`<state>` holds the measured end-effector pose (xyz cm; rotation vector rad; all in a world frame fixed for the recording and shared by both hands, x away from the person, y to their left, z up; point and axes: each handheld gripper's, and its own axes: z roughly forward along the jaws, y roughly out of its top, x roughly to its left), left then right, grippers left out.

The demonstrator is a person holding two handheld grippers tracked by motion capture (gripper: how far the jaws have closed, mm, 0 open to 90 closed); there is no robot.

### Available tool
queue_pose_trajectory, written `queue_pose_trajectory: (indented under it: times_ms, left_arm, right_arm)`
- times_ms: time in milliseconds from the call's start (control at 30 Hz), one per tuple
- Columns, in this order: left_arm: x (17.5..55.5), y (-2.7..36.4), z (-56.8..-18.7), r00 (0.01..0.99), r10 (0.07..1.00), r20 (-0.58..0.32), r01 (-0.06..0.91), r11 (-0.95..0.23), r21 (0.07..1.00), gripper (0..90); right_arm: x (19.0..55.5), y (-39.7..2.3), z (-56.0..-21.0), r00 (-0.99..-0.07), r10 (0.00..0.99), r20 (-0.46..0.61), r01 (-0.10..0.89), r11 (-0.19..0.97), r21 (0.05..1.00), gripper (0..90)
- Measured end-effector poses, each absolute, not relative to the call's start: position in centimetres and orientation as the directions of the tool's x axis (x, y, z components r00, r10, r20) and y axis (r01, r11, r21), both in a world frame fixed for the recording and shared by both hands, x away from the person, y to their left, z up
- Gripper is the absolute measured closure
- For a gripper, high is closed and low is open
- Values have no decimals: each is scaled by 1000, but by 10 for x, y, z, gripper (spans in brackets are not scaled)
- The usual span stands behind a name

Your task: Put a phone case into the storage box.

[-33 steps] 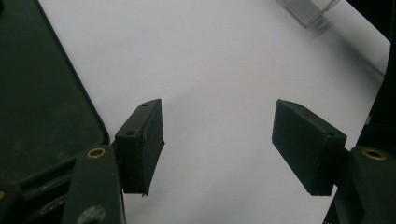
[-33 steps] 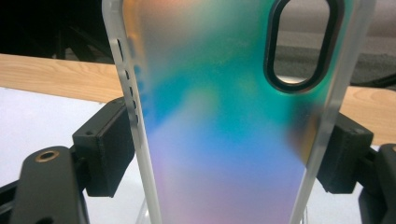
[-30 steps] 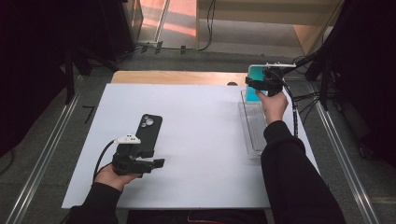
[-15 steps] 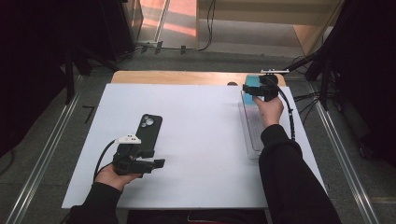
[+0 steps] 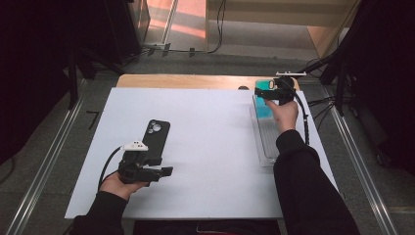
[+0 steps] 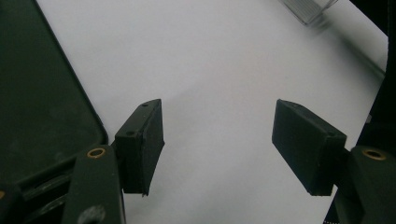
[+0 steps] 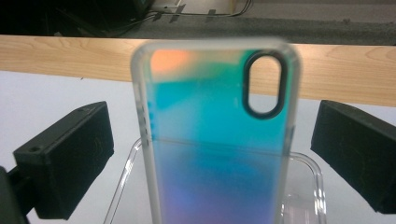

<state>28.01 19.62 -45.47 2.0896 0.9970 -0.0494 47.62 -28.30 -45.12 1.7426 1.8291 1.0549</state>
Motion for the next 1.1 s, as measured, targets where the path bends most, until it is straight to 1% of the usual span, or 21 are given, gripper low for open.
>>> queue_pose_trajectory:
  times_ms: [167,367,500,933,967,1000,1100]
  left_arm:
    - [281,196,-455,682,640,-353,674,-363,644,343]
    - [282,198,-454,675,645,-358,680,-355,642,342]
    - [284,199,-453,671,648,-360,684,-352,639,342]
    - [287,199,-451,666,653,-362,692,-358,627,325]
    - [287,199,-451,666,652,-362,691,-358,628,325]
    - [288,199,-451,667,652,-361,690,-359,628,325]
    - [289,199,-450,668,649,-364,691,-359,628,325]
  right_arm:
    - [469,-284,-442,-148,965,216,674,-61,737,0]
    - [455,-282,-428,-187,957,223,682,-37,730,0]
    - [442,-278,-418,-207,956,208,677,-14,736,0]
    - [400,-258,-407,-367,889,275,678,54,733,0]
    - [397,-256,-407,-374,885,277,679,58,732,11]
    - [395,-255,-407,-382,882,275,679,66,731,52]
    - [387,-250,-408,-405,872,273,674,83,734,58]
